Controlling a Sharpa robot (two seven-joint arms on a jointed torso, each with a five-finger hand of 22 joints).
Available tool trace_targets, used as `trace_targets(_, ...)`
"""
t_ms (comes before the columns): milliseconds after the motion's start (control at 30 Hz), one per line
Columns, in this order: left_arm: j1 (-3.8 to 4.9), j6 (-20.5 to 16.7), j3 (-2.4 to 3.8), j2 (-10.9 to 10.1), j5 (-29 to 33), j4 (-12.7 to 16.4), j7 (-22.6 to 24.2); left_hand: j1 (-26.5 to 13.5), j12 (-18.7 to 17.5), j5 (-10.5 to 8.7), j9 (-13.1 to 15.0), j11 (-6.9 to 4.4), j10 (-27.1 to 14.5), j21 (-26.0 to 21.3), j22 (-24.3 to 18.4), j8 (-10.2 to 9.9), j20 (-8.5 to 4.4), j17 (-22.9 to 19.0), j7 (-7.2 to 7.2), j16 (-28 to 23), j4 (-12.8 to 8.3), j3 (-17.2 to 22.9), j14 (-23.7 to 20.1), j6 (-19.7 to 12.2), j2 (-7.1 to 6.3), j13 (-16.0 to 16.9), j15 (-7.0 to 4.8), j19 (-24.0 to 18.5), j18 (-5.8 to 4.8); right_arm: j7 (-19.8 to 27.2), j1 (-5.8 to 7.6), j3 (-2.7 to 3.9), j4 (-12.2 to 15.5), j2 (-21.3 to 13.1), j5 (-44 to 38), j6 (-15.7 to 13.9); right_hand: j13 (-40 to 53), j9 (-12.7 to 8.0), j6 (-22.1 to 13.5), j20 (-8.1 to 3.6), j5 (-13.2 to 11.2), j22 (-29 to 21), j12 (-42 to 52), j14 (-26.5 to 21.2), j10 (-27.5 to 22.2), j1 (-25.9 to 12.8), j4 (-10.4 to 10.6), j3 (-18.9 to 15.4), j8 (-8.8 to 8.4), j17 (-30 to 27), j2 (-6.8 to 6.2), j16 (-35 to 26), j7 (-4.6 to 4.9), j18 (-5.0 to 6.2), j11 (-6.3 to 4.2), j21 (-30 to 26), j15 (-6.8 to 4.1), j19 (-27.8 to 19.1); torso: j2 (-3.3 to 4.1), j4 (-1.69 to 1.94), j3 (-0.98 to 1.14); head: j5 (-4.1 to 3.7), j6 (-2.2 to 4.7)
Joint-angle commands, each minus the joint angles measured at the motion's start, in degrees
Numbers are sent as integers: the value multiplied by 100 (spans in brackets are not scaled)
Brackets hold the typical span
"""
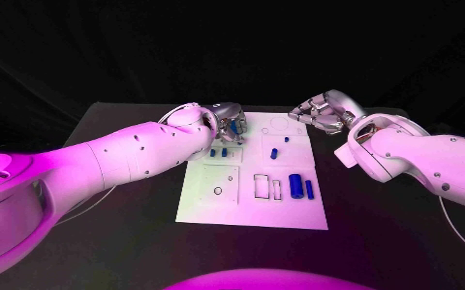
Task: Assemble the parts on the task board
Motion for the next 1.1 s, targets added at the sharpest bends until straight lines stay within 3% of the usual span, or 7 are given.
trace_targets(33,0,461,-2,43,-327,-73,-125,-39,-42,-3,-31,18,-30,140,161,-36,-1,2,10,31,-17,10,70,45,-8,-36,6,51,-83,57,-5,0,-2,8,-35,11,7,9,-39,-50,30,864,-10,283,-27,42,-23,3,20,100,8,-23,-11,38,0,-20,-29,-1,1,-5,3,19,0)
trace_targets(167,0,560,-5,89,-341,-147,-175,-76,-57,-3,-56,17,-16,273,313,-44,-2,-74,15,3,-18,-2,74,72,-9,-61,3,80,-104,54,-6,0,-5,7,-35,7,7,9,-39,-50,30,865,-10,283,-26,42,-23,3,20,100,8,-23,-11,38,0,-19,-29,0,-8,16,4,-15,-12)
trace_targets(1100,-49,486,-5,332,-236,-484,-33,-5,-202,-2,-207,-8,310,736,826,-130,-10,-175,8,62,-151,269,66,240,89,-224,-14,117,-169,60,-6,1,2,30,-36,22,23,12,-36,-50,33,861,4,281,-9,39,-17,-2,23,94,13,-28,-11,39,0,-25,-29,-3,-5,9,2,-31,-14)
